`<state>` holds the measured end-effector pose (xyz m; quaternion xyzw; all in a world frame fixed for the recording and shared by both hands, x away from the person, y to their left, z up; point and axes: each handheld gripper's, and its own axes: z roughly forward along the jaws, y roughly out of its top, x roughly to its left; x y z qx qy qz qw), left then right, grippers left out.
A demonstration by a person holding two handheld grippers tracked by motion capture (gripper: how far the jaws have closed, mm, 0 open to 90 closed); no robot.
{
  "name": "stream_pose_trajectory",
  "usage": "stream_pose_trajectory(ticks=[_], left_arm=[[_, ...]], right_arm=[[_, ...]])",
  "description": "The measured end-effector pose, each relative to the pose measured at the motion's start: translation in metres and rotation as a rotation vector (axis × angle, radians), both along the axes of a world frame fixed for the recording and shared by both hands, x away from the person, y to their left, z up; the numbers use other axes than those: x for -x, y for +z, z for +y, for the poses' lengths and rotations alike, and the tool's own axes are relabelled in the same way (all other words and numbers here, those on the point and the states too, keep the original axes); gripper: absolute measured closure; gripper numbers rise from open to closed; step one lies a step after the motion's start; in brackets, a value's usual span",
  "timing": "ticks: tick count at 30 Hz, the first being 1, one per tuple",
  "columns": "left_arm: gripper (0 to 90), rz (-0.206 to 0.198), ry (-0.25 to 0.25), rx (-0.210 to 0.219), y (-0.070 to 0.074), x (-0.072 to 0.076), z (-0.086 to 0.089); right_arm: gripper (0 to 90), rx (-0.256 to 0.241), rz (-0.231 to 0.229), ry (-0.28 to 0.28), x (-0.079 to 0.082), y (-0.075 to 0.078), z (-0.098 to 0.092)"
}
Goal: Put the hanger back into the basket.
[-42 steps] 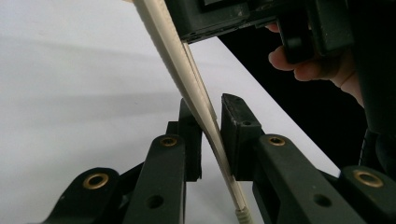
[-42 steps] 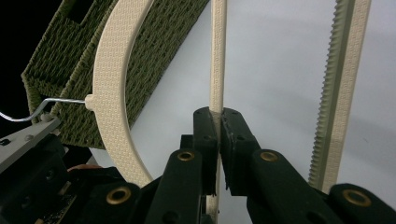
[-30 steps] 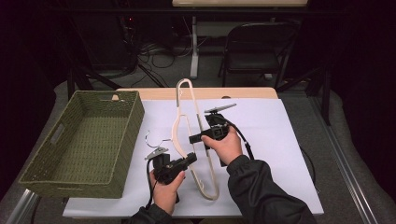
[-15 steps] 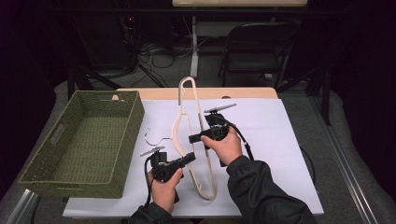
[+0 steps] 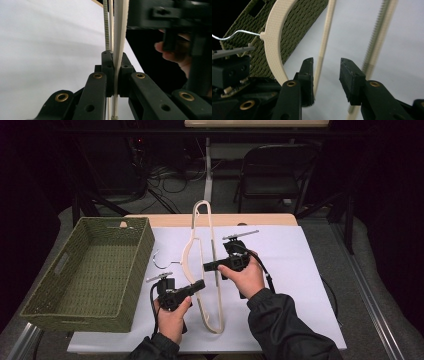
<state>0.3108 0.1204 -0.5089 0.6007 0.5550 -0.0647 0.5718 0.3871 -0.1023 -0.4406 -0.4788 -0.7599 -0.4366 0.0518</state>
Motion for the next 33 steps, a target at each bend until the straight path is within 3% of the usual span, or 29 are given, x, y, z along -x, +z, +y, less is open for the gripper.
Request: stream_pose_trajectory(ticks=[9, 14, 25, 33], left_arm=[[87.0, 0.016, 0.014, -0.026, 0.013, 0.000, 0.019], [87.0, 0.017, 0.012, -0.059, 0.024, 0.000, 0.033], [87.0, 0.037, -0.017, -0.173, 0.048, -0.007, 0.053], [87.0, 0.071, -0.045, -0.183, 0.069, -0.004, 0.067]], right_arm=[[59.0, 0.078, -0.037, -0.013, 0.006, 0.004, -0.014], [58.6, 0.095, -0.058, -0.031, 0.009, 0.002, -0.022], [58.1, 0.132, -0.041, -0.048, 0.014, -0.004, -0.040], [56.7, 0.147, -0.041, -0.051, 0.019, -0.003, -0.049]])
